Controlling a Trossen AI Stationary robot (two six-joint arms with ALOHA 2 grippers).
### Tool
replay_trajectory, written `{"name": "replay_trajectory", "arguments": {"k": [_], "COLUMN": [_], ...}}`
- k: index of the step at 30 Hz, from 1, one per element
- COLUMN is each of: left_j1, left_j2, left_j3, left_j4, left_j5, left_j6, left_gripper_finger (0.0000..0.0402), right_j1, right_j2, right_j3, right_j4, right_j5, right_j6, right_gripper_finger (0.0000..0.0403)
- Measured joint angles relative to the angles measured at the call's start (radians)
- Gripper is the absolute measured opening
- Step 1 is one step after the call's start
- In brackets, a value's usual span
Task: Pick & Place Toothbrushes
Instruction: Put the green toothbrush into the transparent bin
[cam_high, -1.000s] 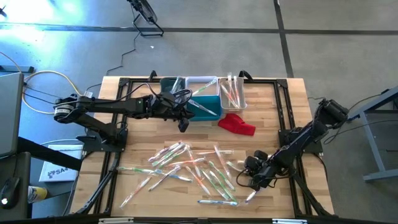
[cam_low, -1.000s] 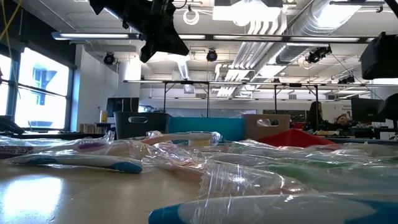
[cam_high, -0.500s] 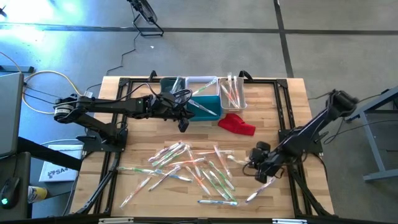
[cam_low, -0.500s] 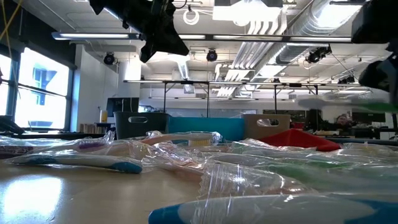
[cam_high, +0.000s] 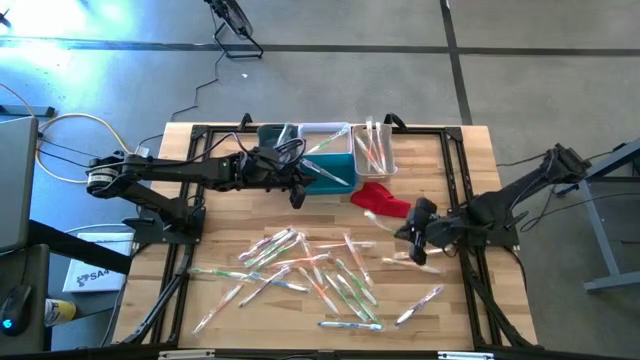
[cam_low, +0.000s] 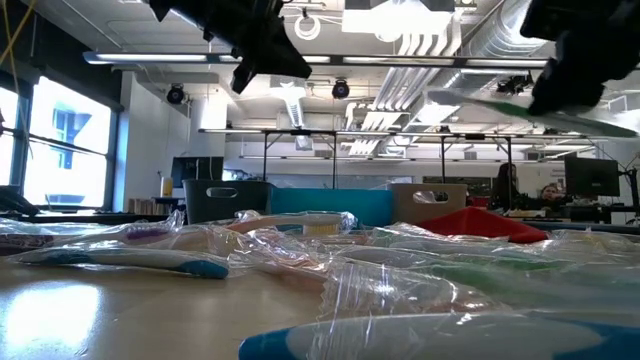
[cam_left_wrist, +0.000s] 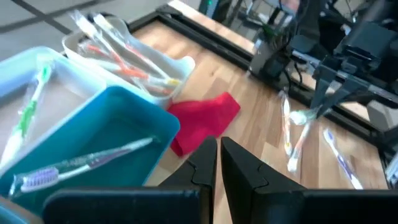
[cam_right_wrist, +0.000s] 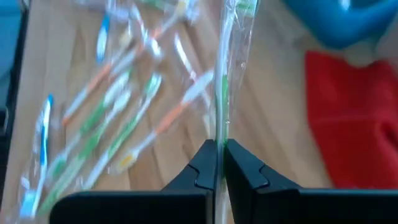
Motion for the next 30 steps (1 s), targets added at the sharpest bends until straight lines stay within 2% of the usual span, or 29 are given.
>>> {"name": "replay_trajectory", "arguments": {"k": [6,11,22,30], "left_j1": [0.001,0.032,0.254,0.4], "left_j2": [0.0,0.0,0.0,0.0], "left_j3": [0.0,0.0,0.0,0.0], "left_j4": [0.007,0.005,-0.001,-0.002], "left_j5": [-0.049,-0.062,0.049,0.152], "left_j6": [-0.001,-0.001,0.01,0.029], "left_gripper_finger": [0.0019,0.0019,0.0019,0.0019], "right_j1": [-0.122,-0.242,-0.541,-0.749], "right_j2": [-0.03,-0.03,-0.005,0.119], "right_j3": [0.001,0.002,0.002,0.002], "right_j4": [0.144,0.279,0.503,0.772], "right_j5": [0.004,-0.048,-0.158,-0.312], "right_j6": [-0.119,-0.24,-0.427,-0.459], "right_gripper_finger": [0.0008,0.0007,0.0007,0.0007]}}
